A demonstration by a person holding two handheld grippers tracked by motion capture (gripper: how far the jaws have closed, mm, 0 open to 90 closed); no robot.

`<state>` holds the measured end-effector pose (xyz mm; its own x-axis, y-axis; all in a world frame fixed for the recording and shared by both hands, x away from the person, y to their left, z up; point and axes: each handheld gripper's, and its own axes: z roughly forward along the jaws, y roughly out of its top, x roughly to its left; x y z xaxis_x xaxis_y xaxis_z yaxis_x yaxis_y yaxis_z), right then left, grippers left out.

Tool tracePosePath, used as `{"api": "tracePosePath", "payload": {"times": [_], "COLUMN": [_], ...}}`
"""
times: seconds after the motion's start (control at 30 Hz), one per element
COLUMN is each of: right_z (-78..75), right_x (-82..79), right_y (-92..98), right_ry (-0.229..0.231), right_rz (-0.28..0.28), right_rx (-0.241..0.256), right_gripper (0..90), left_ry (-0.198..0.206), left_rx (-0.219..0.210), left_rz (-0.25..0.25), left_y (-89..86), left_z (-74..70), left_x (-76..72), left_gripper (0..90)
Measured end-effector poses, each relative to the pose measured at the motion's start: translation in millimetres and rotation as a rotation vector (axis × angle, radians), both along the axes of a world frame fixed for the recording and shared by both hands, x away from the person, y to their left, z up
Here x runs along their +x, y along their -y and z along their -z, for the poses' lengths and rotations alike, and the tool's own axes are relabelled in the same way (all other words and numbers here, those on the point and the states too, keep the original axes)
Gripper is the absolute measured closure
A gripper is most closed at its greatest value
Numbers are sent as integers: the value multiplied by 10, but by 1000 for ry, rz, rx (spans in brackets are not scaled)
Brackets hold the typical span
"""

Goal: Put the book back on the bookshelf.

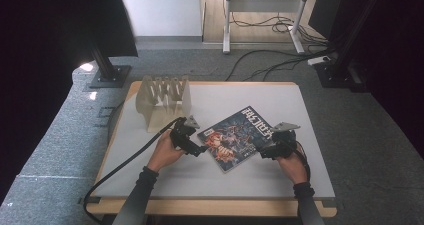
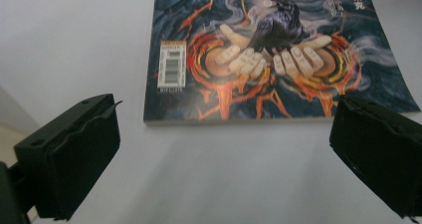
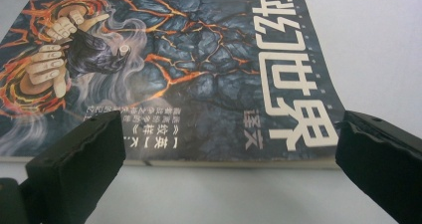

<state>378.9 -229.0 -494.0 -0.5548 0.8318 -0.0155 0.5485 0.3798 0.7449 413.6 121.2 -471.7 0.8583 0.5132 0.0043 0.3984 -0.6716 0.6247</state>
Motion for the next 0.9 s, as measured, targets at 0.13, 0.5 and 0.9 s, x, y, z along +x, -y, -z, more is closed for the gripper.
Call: {"api": "tracePosePath", "payload": {"times": [0.13,0.5,0.9], "right_z": [2,51,307], "right_x": [74,343,592], "right_y": [-23,-75,176], "right_ry": [3,-2,-70], "right_rz": [-10,-34,-9], "right_rx": [7,-6,13], "right_gripper": [0,0,0], "left_ry": [14,22,-4], "left_rx": [-2,0,43], "left_rz": [11,35,22], "left_y": [124,471,480], "left_z": [-35,34,374], "left_x": [88,339,547], "left_gripper": [0,0,0]}}
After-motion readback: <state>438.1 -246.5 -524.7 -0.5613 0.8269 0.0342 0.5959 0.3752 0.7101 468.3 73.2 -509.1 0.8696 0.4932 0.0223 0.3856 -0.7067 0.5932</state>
